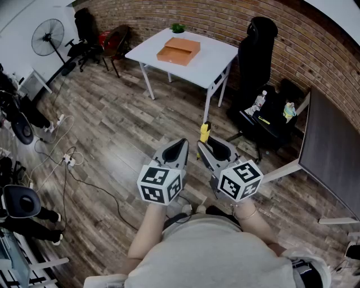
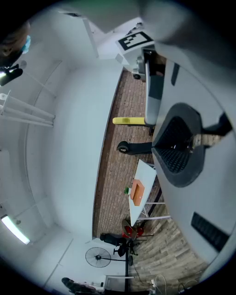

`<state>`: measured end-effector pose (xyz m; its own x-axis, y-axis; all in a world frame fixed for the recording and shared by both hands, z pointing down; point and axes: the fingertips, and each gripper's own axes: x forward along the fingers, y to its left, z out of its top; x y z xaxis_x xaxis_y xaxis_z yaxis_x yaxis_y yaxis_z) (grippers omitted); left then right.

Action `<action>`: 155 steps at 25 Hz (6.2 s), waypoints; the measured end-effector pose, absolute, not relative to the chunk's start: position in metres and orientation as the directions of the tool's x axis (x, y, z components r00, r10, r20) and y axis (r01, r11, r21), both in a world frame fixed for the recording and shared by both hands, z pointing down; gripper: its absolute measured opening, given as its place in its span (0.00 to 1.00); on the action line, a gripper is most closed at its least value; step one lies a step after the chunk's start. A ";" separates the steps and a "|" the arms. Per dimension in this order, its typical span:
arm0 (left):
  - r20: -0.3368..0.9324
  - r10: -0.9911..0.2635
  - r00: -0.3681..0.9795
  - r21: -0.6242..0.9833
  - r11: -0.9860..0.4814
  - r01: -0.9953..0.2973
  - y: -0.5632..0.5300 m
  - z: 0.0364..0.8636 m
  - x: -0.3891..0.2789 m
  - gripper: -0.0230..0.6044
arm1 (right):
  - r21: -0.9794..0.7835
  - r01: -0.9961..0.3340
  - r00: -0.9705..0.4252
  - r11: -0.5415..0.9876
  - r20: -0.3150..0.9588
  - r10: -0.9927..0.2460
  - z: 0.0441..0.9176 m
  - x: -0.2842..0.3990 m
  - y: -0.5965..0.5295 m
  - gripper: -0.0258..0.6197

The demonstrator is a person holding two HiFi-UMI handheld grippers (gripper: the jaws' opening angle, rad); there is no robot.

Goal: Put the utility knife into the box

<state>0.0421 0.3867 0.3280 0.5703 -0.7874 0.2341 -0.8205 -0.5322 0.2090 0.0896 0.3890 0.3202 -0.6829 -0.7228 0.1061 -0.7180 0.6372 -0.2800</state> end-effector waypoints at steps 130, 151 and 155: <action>0.448 -0.790 0.418 0.407 -0.236 -0.883 -0.395 0.475 -0.115 0.05 | -0.122 -0.570 -0.679 0.813 0.627 -0.382 0.516 -0.055 -0.454 0.22; 0.490 -0.768 0.413 0.448 -0.184 -0.875 -0.415 0.507 -0.120 0.05 | -0.138 -0.556 -0.562 0.820 0.789 -0.248 0.598 -0.074 -0.464 0.20; 0.492 -0.768 0.410 0.446 -0.181 -0.876 -0.415 0.507 -0.122 0.05 | -0.190 -0.578 -0.581 0.794 0.779 -0.236 0.599 -0.078 -0.465 0.20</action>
<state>-0.1221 -0.4147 0.5071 0.4096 -0.7682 0.4921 -0.8763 -0.1814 0.4463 -0.0783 -0.4645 0.5990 -0.5811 -0.2364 0.7788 -0.5779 0.7936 -0.1903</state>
